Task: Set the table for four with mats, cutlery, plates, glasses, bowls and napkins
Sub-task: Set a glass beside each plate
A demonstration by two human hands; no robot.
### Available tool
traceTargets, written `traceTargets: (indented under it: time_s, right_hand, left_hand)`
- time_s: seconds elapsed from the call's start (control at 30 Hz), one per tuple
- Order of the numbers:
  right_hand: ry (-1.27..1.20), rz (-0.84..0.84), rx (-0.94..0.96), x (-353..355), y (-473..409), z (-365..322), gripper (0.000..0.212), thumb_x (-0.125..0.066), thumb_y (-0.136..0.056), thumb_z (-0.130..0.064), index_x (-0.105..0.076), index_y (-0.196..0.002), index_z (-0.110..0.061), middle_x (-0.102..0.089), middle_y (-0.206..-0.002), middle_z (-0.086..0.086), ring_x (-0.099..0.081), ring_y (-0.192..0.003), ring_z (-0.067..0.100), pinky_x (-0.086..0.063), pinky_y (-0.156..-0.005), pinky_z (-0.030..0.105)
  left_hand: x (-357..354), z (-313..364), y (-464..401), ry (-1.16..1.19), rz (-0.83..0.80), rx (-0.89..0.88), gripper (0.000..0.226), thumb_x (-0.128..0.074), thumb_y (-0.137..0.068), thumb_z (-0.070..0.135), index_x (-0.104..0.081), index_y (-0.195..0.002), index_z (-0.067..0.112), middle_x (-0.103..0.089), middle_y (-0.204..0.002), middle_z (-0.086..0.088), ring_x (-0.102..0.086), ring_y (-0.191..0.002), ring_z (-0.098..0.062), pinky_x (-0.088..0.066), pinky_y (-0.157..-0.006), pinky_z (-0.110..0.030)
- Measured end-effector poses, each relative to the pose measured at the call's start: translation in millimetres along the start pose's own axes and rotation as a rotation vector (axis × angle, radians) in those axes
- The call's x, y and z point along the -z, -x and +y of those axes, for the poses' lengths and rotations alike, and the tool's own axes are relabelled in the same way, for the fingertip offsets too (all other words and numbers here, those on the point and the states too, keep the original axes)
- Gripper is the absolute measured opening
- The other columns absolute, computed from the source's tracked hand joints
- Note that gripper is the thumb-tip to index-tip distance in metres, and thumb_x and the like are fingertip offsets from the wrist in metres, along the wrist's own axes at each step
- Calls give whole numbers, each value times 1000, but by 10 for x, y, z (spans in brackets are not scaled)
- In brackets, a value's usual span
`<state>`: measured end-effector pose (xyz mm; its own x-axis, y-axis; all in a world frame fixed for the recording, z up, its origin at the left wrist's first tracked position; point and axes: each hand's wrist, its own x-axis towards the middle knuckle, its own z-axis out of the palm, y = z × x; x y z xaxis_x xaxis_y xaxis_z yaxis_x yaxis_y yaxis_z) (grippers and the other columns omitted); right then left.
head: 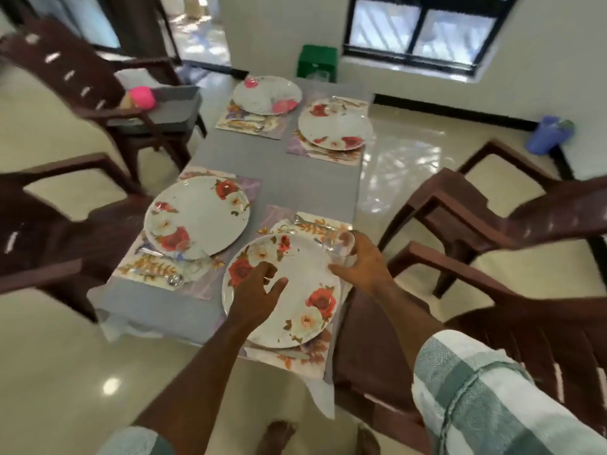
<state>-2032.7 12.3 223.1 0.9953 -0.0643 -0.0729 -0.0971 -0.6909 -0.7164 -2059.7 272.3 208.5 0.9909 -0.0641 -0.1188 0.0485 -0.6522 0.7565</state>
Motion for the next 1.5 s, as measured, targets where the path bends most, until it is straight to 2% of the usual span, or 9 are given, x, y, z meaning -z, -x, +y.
traceTargets:
  time_s: [0.13,0.33,0.53,0.63,0.8,0.97,1.13,1.33,1.5]
  right_hand:
    - [-28,-88,125,-10,-471,22,68,-81,-67,-49,-45,-123,-38,-63,-113,-11,-65,-94,16,-56,-86,43]
    - [-88,-167,230,-182,-941,-112,69,-78,-61,-56,-45,-119,-36,-64,-109,-10,-66,-89,19,-57,-82,43]
    - [-80,-225,256,-587,-1419,-320,68,-84,-62,-49,-45,-118,-41,-64,-107,-13,-67,-89,18,-57,-84,47]
    - [-59,-249,247,-782,-1642,-407,71,-80,-60,-54,-44,-120,-41,-65,-112,-11,-66,-93,20,-56,-88,49]
    - [-40,-263,194,-1009,-1942,-461,73,-77,-56,-57,-44,-119,-41,-61,-108,-17,-64,-93,16,-54,-90,48]
    - [-32,-272,146,-1209,-2039,-423,72,-79,-58,-53,-44,-119,-43,-61,-109,-15,-65,-95,18,-54,-91,49]
    - [-37,-294,119,-1339,-2091,-433,70,-83,-62,-51,-43,-119,-42,-62,-111,-13,-65,-96,17,-55,-91,49]
    - [-27,-290,70,-1391,-2096,-410,74,-83,-60,-52,-41,-121,-42,-60,-110,-13,-64,-101,22,-54,-92,52]
    - [-43,-308,19,-1391,-2097,-441,91,-87,-62,-47,-36,-136,-34,-60,-127,-1,-63,-108,24,-54,-96,49]
  left_hand:
    - [-82,-42,76,-140,43,80,40,-60,-88,53,-56,-117,26,-58,-106,13,-59,-95,-11,-54,-85,-41]
    - [-208,-48,224,-179,71,215,49,-66,-94,43,-52,-136,23,-55,-110,14,-55,-99,-9,-45,-85,-29]
    - [-132,-203,-105,-179,127,206,36,-67,-92,42,-58,-123,24,-64,-116,12,-63,-104,-13,-50,-90,-32]
    - [-96,-278,-295,-147,124,216,32,-64,-89,46,-59,-114,26,-66,-108,15,-65,-98,-10,-56,-88,-42]
    - [-99,-418,-543,-135,118,250,29,-63,-89,49,-55,-111,31,-61,-94,14,-61,-91,-13,-53,-86,-39]
    - [-36,-501,-723,-105,114,271,27,-71,-88,41,-53,-106,32,-63,-93,8,-61,-84,-14,-50,-78,-33]
    - [45,-538,-776,-78,90,263,31,-73,-87,37,-56,-111,28,-66,-100,9,-65,-88,-13,-56,-85,-40]
    - [122,-569,-826,-26,68,273,28,-69,-85,38,-55,-109,34,-68,-101,10,-71,-89,-11,-59,-84,-45]
    - [63,-563,-861,-64,51,260,30,-70,-90,33,-57,-116,26,-65,-107,7,-65,-89,-12,-58,-85,-39]
